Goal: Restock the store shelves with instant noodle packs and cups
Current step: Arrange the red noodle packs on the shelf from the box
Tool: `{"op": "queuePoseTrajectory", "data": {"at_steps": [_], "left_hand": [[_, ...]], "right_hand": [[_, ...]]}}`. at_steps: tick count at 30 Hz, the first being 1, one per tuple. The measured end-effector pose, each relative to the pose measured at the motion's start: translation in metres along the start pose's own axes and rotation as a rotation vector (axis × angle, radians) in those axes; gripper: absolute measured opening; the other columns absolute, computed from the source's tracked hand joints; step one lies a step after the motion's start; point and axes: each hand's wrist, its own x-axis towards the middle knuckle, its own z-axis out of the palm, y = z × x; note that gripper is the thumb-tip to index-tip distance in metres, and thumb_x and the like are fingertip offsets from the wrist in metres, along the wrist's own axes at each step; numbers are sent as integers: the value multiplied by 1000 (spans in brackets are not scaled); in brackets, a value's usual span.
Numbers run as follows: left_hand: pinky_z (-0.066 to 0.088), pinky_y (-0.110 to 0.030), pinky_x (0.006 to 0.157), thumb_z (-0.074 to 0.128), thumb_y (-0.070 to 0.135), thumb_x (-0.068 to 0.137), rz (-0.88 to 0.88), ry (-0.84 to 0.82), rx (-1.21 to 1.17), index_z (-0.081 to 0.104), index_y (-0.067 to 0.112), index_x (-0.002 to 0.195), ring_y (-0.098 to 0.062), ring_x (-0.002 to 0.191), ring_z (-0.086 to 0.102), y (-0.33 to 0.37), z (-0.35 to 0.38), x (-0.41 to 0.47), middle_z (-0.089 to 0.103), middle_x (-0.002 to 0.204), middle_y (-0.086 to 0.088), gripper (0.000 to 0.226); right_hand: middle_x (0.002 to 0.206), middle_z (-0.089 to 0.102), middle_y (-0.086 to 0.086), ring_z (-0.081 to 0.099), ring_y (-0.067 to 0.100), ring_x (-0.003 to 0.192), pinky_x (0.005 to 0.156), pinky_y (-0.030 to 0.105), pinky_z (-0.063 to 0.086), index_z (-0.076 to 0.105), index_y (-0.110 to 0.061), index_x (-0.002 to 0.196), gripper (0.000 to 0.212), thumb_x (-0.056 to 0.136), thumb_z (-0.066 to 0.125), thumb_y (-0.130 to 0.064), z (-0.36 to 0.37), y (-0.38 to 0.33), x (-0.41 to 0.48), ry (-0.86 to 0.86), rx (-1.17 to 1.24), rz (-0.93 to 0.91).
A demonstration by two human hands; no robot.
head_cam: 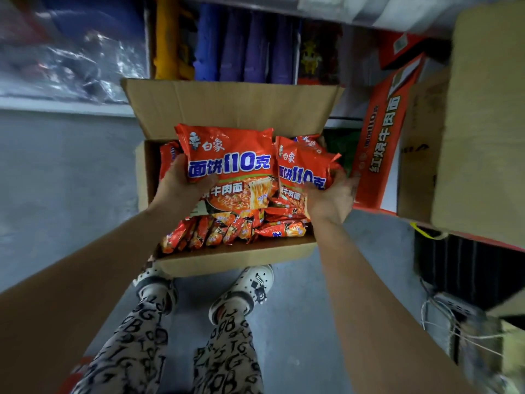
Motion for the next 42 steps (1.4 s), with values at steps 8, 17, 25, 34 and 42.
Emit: {"op": "queuePoseTrajectory", "data": {"at_steps": [8,17,25,34,42], "left_hand": [[53,-42,93,78,14,82,0,-38,-122,54,24,125,-16,103,66,59,-71,-89,68,114,2,50],[58,-24,75,67,2,88,133,-53,-153,56,13,123,-8,87,71,164,-168,-217,72,103,4,38],[57,-22,70,65,5,90,309,54,-272,50,10,126,-12,88,72,246,-212,-326,71,106,-2,39],[58,-32,83,65,5,90,571,206,-312,50,11,129,-18,98,70,317,-254,-421,71,113,-5,43],[57,-33,88,65,11,89,735,358,-309,47,13,135,-19,107,68,354,-315,-472,69,121,-4,50]], "right_hand": [[113,72,1,67,25,104,98,43,51,63,-23,117,39,81,77,-26,-61,-37,-101,-65,293,24],[100,75,-3,73,20,92,84,43,59,64,-25,101,28,83,75,-7,-174,-117,-203,-354,624,-39],[107,75,-1,73,21,96,88,45,57,63,-22,122,43,83,76,-11,-265,-179,-264,-522,557,-329],[109,74,3,72,23,99,85,43,58,62,-16,121,41,83,75,-9,-348,-264,-314,-596,574,-674],[103,75,2,74,18,88,74,35,58,62,-19,113,32,85,72,-7,-381,-347,-373,-655,618,-910]]}}
